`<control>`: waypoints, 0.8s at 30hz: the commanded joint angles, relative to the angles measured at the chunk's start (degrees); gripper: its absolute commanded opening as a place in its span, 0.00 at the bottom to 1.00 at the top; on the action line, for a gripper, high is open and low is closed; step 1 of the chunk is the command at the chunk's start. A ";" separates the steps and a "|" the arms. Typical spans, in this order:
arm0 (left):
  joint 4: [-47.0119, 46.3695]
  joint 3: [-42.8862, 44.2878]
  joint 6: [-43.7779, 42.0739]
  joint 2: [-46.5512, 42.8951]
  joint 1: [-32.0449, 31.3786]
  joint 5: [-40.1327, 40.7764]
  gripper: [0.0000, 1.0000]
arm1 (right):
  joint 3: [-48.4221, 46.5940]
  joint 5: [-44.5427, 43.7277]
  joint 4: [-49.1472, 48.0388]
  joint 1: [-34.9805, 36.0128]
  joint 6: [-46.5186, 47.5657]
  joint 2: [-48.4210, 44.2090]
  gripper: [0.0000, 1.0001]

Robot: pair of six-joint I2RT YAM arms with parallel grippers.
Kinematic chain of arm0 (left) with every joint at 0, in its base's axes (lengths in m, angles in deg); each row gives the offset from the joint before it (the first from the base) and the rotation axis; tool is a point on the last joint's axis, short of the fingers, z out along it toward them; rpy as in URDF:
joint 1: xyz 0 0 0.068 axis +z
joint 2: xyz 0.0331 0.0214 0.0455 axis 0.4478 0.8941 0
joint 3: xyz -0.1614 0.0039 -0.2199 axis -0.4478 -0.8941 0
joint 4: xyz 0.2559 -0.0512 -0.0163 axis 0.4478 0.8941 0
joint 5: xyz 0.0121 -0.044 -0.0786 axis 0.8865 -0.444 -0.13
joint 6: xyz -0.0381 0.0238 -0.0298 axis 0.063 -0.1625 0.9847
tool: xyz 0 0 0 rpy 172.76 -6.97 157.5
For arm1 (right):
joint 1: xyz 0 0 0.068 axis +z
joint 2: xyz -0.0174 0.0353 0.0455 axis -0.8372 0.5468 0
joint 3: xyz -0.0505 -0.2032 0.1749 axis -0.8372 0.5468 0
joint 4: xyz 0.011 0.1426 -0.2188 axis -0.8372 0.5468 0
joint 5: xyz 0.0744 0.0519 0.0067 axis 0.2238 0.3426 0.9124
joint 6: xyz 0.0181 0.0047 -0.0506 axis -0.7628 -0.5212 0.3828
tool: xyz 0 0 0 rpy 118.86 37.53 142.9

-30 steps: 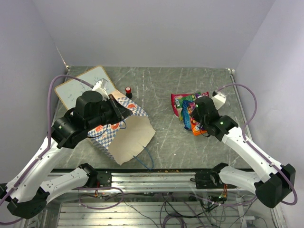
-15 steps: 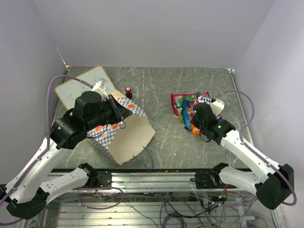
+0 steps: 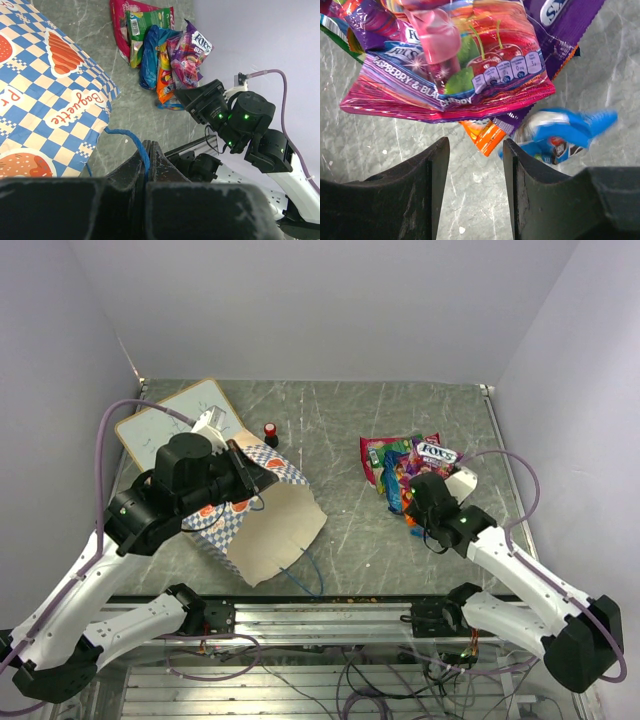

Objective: Take the snacks out of the paper bag
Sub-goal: Place the snack at the center of the board, then take out the snack from the paper bag.

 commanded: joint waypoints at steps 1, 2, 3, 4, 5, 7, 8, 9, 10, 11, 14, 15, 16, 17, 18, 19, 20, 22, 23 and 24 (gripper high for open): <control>-1.09 -1.01 -0.91 -0.38 0.31 -1.89 0.07 | 2.79 -1.20 0.94 -0.35 -3.90 -1.81 0.47; -1.18 -1.09 -0.91 -0.38 0.31 -2.05 0.07 | 3.69 -1.23 0.29 -0.28 -4.03 -1.72 0.47; -1.30 -1.11 -0.93 -0.30 0.31 -2.24 0.07 | 3.99 -1.04 -0.11 -0.35 -4.00 -1.29 0.47; -1.38 -1.10 -0.92 -0.23 0.31 -2.42 0.07 | 3.97 -0.66 -0.38 -0.34 -3.51 -0.90 0.47; -1.28 -0.95 -1.01 -0.14 0.32 -2.55 0.07 | 3.65 0.05 -0.68 -0.33 -2.66 -0.54 0.47; -0.60 -0.34 -1.49 0.05 0.32 -2.40 0.07 | 2.96 1.51 -1.35 -0.35 0.10 -0.25 0.47; -0.15 -0.08 -1.77 0.01 0.37 -2.15 0.07 | 2.65 2.36 -1.99 -0.34 1.98 -0.46 0.48; 0.11 0.18 -2.12 -0.07 0.32 -1.91 0.07 | 2.30 3.43 -2.90 -0.35 4.40 -0.84 0.48; 0.51 0.36 -2.40 -0.15 0.31 -1.69 0.07 | 1.98 4.38 -3.75 -0.31 7.75 -1.26 0.49; 0.79 0.59 -2.75 -0.24 0.31 -1.42 0.07 | 1.36 5.66 -5.02 -0.34 10.71 -1.86 0.50; 1.34 0.77 -3.77 -0.53 0.34 -1.23 0.07 | -0.21 15.56 -10.94 -0.29 22.33 -3.38 0.52; 1.40 0.70 -4.07 -0.62 0.33 -1.19 0.07 | -0.76 20.04 -14.01 -0.27 25.75 -3.66 0.53; 1.34 0.55 -4.41 -0.77 0.33 -1.29 0.07 | -1.22 24.21 -16.04 -0.01 28.45 -3.54 0.54; 1.32 0.41 -4.89 -0.92 0.31 -1.27 0.07 | -1.69 28.55 -18.14 0.52 30.66 -3.28 0.54; 1.24 0.36 -5.22 -1.15 0.31 -1.40 0.07 | -2.09 31.77 -19.91 1.55 32.09 -2.93 0.55; 1.31 0.28 -5.56 -1.37 0.35 -1.31 0.07 | -2.59 33.56 -21.60 2.79 32.57 -2.38 0.56; 1.44 0.19 -5.84 -1.68 0.31 -1.23 0.07 | -3.12 33.56 -23.07 4.70 31.99 -1.62 0.56; 1.99 -0.06 -5.88 -2.39 0.37 -0.80 0.07 | -5.00 31.03 -25.15 10.74 31.80 0.91 0.57; 1.99 -0.30 -5.65 -2.83 0.32 -0.55 0.07 | -5.99 29.74 -26.57 14.92 33.27 2.52 0.58; 1.84 -0.77 -5.46 -3.40 0.31 -0.38 0.07 | -6.62 28.62 -28.81 18.88 35.04 4.07 0.59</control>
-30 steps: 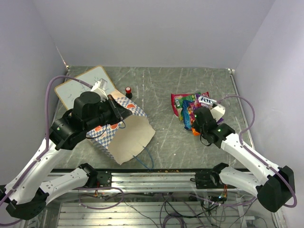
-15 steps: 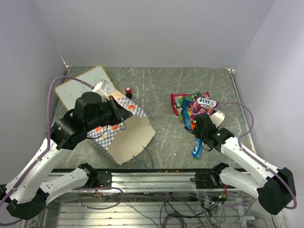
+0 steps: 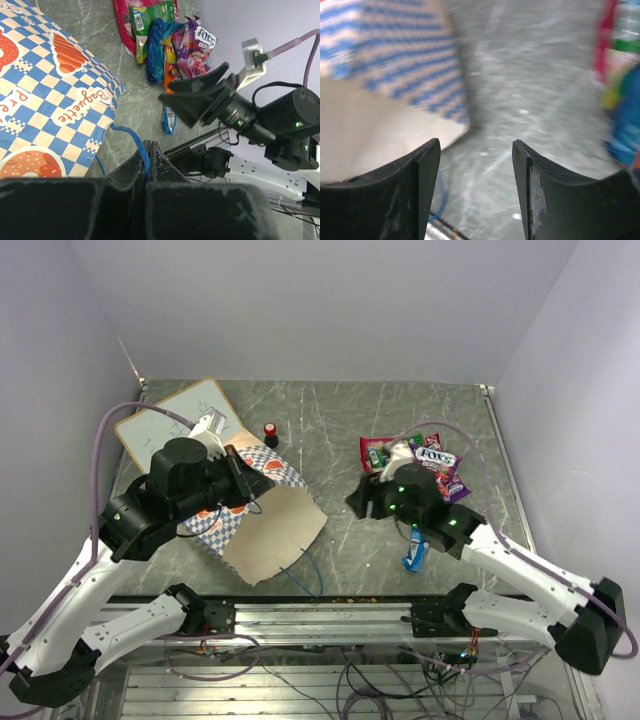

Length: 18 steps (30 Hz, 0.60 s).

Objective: Take the snacks out of the paper bag
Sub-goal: Take out the snack from the paper bag.

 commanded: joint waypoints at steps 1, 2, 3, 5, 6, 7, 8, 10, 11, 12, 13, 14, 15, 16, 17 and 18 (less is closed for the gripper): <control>0.35 -0.45 -0.95 -2.90 0.32 0.70 0.07 | -3.40 1.05 -12.48 14.89 9.23 5.42 0.61; 0.15 -0.77 -0.76 -3.57 0.35 0.93 0.07 | -2.71 -0.07 -16.00 18.59 10.94 6.51 0.62; -0.03 -1.12 -0.51 -4.20 0.34 1.21 0.07 | -1.34 -1.12 -20.85 21.66 12.58 7.43 0.62; -0.40 -1.66 -0.43 -5.18 0.32 1.36 0.07 | 2.83 -1.33 -33.35 26.58 15.89 9.60 0.63; -0.49 -1.93 -0.55 -5.58 0.31 1.40 0.07 | 4.96 -0.94 -40.52 28.39 18.13 11.22 0.63; -0.34 -2.19 -0.66 -5.88 0.33 1.45 0.07 | 6.55 -0.34 -46.74 29.93 20.53 13.46 0.62; -0.02 -2.34 -0.73 -6.08 0.31 1.41 0.07 | 7.56 0.91 -54.42 31.51 23.47 15.95 0.62; 0.34 -2.38 -1.01 -6.21 0.32 1.20 0.07 | 7.57 2.52 -62.14 32.66 29.07 22.29 0.61; 0.61 -2.38 -1.10 -6.27 0.32 1.24 0.07 | 6.85 1.84 -64.94 32.90 31.29 26.49 0.61; 0.84 -2.41 -1.26 -6.37 0.31 1.27 0.07 | 6.13 1.28 -67.78 33.08 33.18 29.95 0.61; 0.96 -2.45 -1.30 -6.50 0.33 1.28 0.07 | 5.42 0.89 -70.83 33.03 35.49 33.06 0.61; 0.96 -2.56 -1.24 -6.64 0.34 1.36 0.07 | 4.63 0.80 -73.73 33.03 37.82 36.59 0.60; 0.81 -2.70 -1.09 -6.74 0.31 1.34 0.07 | 3.66 0.55 -75.81 32.98 40.49 39.97 0.59; 0.59 -2.79 -1.05 -6.82 0.33 1.29 0.07 | 2.43 0.13 -77.93 33.05 43.46 42.96 0.58; 0.27 -2.88 -1.09 -6.77 0.38 1.09 0.07 | 1.51 -0.10 -80.42 32.98 45.34 46.09 0.57; -0.06 -2.89 -1.20 -6.57 0.32 0.82 0.07 | 0.70 -0.41 -83.42 32.94 46.85 49.02 0.56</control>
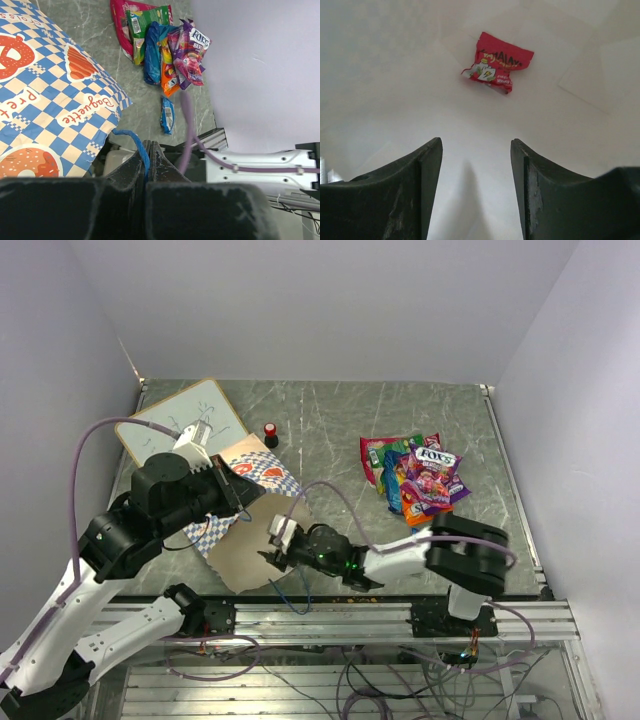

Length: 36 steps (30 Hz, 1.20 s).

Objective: Take the snacks out of the paper bag
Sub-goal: Take out the snack from the paper bag.

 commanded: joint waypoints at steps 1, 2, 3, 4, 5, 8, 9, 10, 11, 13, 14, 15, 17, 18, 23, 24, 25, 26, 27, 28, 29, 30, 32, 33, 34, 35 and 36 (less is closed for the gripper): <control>-1.01 -0.32 -1.20 0.00 0.34 0.04 0.07 | -4.12 -1.94 -21.67 0.07 13.11 10.64 0.56; -1.12 -0.17 -1.22 0.38 0.33 0.00 0.07 | -4.78 -1.73 -24.37 -0.01 13.81 13.26 0.56; -1.14 -0.04 -1.22 0.71 0.33 -0.10 0.07 | -6.31 -1.26 -24.92 -0.18 14.16 15.26 0.57; -1.21 0.07 -1.26 1.03 0.38 -0.12 0.07 | -7.67 -1.10 -25.59 -0.19 14.56 17.29 0.58; -1.23 0.08 -1.22 1.22 0.35 0.07 0.07 | -8.93 -1.06 -26.43 -0.28 14.85 18.69 0.60; -0.54 0.08 -1.13 1.38 0.39 0.69 0.07 | -13.28 -0.53 -27.80 -0.86 13.33 23.98 0.66; -0.28 0.08 -1.20 1.30 0.36 0.82 0.07 | -14.89 0.09 -27.68 -0.93 12.76 25.38 0.69; 0.00 0.15 -1.22 1.21 0.31 0.99 0.07 | -16.41 0.38 -27.75 -1.02 12.24 26.78 0.72; 0.56 0.29 -1.15 1.15 0.31 1.16 0.07 | -18.10 0.47 -27.67 -0.98 11.58 28.35 0.76; 1.08 0.55 -1.21 1.12 0.32 1.32 0.07 | -21.95 0.45 -27.02 -0.97 10.86 31.37 0.80; 1.29 0.71 -1.22 1.16 0.34 1.30 0.07 | -23.80 0.09 -26.68 -0.97 10.78 32.89 0.82; 1.44 0.88 -1.26 1.24 0.36 1.13 0.07 | -25.34 -0.53 -26.39 -0.96 10.62 34.72 0.84; 1.65 1.05 -1.18 1.13 0.31 1.01 0.07 | -28.32 -0.93 -25.50 -1.32 10.35 37.39 0.87; 1.62 1.05 -1.03 0.92 0.36 1.04 0.07 | -29.68 -0.95 -24.74 -1.51 10.17 38.48 0.88; 0.21 0.62 -0.82 0.68 0.31 0.79 0.07 | -35.72 -5.23 -21.22 -2.20 7.32 43.96 0.90; -0.10 0.61 -0.97 0.83 0.37 0.63 0.07 | -36.80 -6.50 -19.18 -2.30 6.80 44.69 0.90; -0.55 0.54 -1.16 1.01 0.32 0.29 0.07 | -37.56 -7.66 -18.28 -2.29 6.34 45.40 0.90; -1.17 0.40 -1.35 1.21 0.31 -0.11 0.07 | -38.16 -8.79 -16.57 -2.27 5.69 45.96 0.90; -1.42 0.23 -1.47 1.34 0.32 -0.39 0.07 | -38.61 -9.67 -15.42 -2.27 5.07 46.56 0.89; -1.57 0.06 -1.48 1.44 0.34 -0.55 0.07 | -39.05 -10.10 -14.11 -2.31 4.57 47.20 0.88; -1.78 -0.21 -1.44 1.46 0.31 -0.55 0.07 | -39.44 -10.12 -12.66 -2.37 4.56 47.58 0.85; -1.98 -0.51 -1.28 1.44 0.35 -0.48 0.07 | -39.73 -10.29 -11.67 -2.39 4.74 47.75 0.83; -2.52 -1.42 -0.93 0.92 0.36 -0.43 0.07 | -39.78 -11.22 -10.87 -2.49 4.21 48.08 0.75; -2.65 -1.82 -0.69 0.70 0.31 -0.31 0.07 | -39.68 -11.48 -10.95 -2.61 3.91 48.07 0.67; -2.54 -2.19 -0.27 0.34 0.33 -0.15 0.07 | -39.58 -11.76 -11.19 -2.71 3.83 48.11 0.59; -2.13 -2.46 0.13 -0.13 0.33 0.20 0.07 | -39.54 -12.42 -11.34 -2.77 4.00 48.01 0.52; -1.45 -2.62 0.56 -0.60 0.32 0.67 0.07 | -39.56 -13.53 -11.36 -2.80 4.19 47.88 0.45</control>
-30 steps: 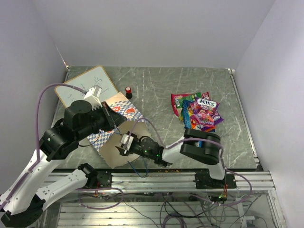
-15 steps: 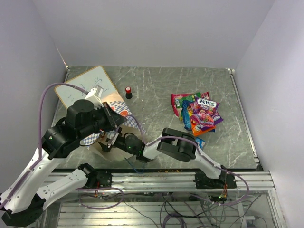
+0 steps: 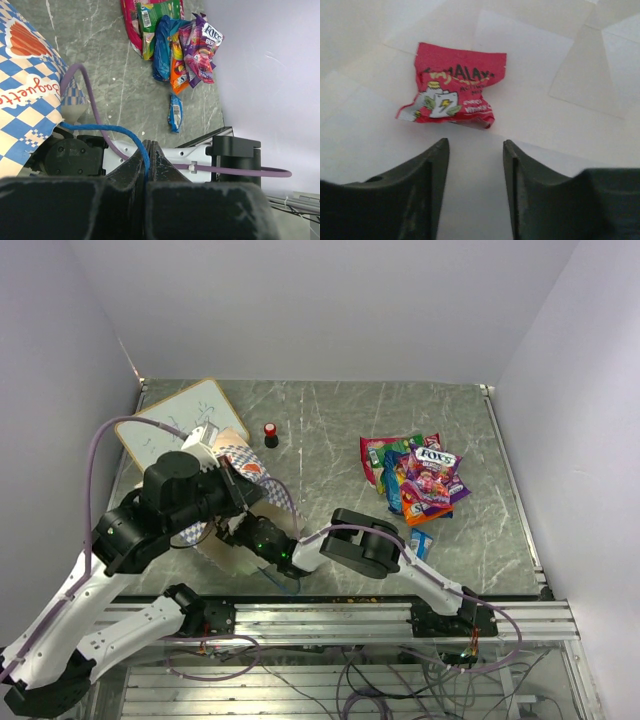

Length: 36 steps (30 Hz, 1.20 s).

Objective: Take the snacks out of the paper bag
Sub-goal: Take out the snack from the paper bag.

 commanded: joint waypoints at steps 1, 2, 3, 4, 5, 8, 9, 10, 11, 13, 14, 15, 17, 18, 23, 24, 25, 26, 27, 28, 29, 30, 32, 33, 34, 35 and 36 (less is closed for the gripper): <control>0.14 -1.12 1.35 -2.25 0.32 0.80 0.07 | -0.02 -5.18 4.12 -0.44 -0.39 1.50 0.42; 1.13 -1.24 1.83 -3.08 0.31 1.57 0.07 | 0.37 -6.55 4.27 -0.50 -0.42 0.87 0.41; 2.44 -1.38 2.41 -3.95 0.32 2.46 0.07 | 1.27 -8.30 4.10 -0.53 -0.46 0.08 0.40; 3.77 -1.50 3.12 -4.96 0.31 3.47 0.07 | 2.73 -9.04 3.74 -0.58 -0.40 -1.20 0.40; 5.18 -1.57 3.87 -5.79 0.32 4.56 0.07 | 4.48 -10.11 3.07 -0.67 -0.32 -2.55 0.40; 6.93 -2.13 5.00 -7.68 0.36 5.79 0.07 | 12.09 -9.43 -1.77 -1.09 1.30 -7.83 0.39; 6.67 -2.54 5.11 -8.01 0.39 5.76 0.07 | 14.86 -7.95 -3.37 -1.31 2.24 -9.79 0.39; 6.19 -2.80 5.28 -8.10 0.33 5.56 0.07 | 17.54 -6.29 -4.80 -1.62 3.23 -11.78 0.40; 5.44 -2.96 5.33 -7.97 0.33 5.30 0.07 | 20.21 -4.34 -5.63 -1.76 4.18 -13.74 0.40; 3.33 -2.64 4.69 -7.01 0.31 4.09 0.07 | 25.56 -1.14 -6.49 -2.13 5.50 -18.38 0.43; 2.54 -2.08 4.12 -6.16 0.31 3.51 0.07 | 27.94 0.58 -6.65 -2.25 5.89 -20.63 0.44; 1.97 -1.39 3.01 -4.66 0.36 3.04 0.07 | 29.97 2.62 -6.72 -2.34 7.07 -22.79 0.46; 1.48 0.11 1.35 -2.46 0.32 2.62 0.07 | 33.80 7.25 -6.31 -2.24 8.63 -27.10 0.50; 1.28 0.82 0.49 -1.50 0.38 2.60 0.07 | 35.79 9.42 -6.22 -2.19 8.78 -29.29 0.53; -1.81 2.58 -1.93 1.52 0.31 2.53 0.07 | 39.79 18.67 -3.56 -1.47 11.83 -36.69 0.63; -2.63 2.76 -2.31 2.09 0.31 2.39 0.07 | 40.31 19.96 -3.66 -1.22 12.55 -37.52 0.64; -3.16 3.04 -2.62 2.64 0.31 2.20 0.07 | 40.51 21.16 -3.82 -1.10 13.01 -37.99 0.66; -3.63 3.27 -2.87 3.05 0.31 1.94 0.07 | 40.45 22.26 -4.21 -1.05 13.14 -38.06 0.67; -4.09 3.37 -2.95 3.23 0.32 1.73 0.07 | 40.11 23.48 -4.38 -1.05 13.16 -37.83 0.69; -4.48 3.51 -2.83 3.25 0.32 1.62 0.07 | 39.46 24.56 -4.53 -0.99 13.30 -37.32 0.70; -4.76 3.74 -2.68 3.16 0.31 1.43 0.07 | 38.43 25.31 -4.82 -1.03 13.28 -36.60 0.73; -4.88 3.97 -2.43 3.05 0.37 1.23 0.07 | 37.20 25.36 -5.53 -0.91 12.55 -35.38 0.75; -6.08 4.52 -2.55 3.22 0.31 -0.42 0.07 | 34.20 25.16 -7.74 -0.87 10.94 -32.38 0.83; -6.27 5.10 -2.89 3.84 0.35 -1.71 0.07 | 32.22 25.07 -8.96 -0.80 10.38 -30.61 0.88; -5.90 5.97 -2.95 4.66 0.36 -2.75 0.07 | 30.52 24.97 -10.43 -0.69 9.86 -28.97 0.90; -5.87 6.63 -3.08 5.43 0.38 -4.25 0.07 | 28.80 24.91 -11.15 -0.66 9.37 -27.42 0.92; -6.33 7.38 -3.27 6.09 0.32 -6.11 0.07 | 27.26 24.68 -11.29 -0.63 9.11 -25.72 0.93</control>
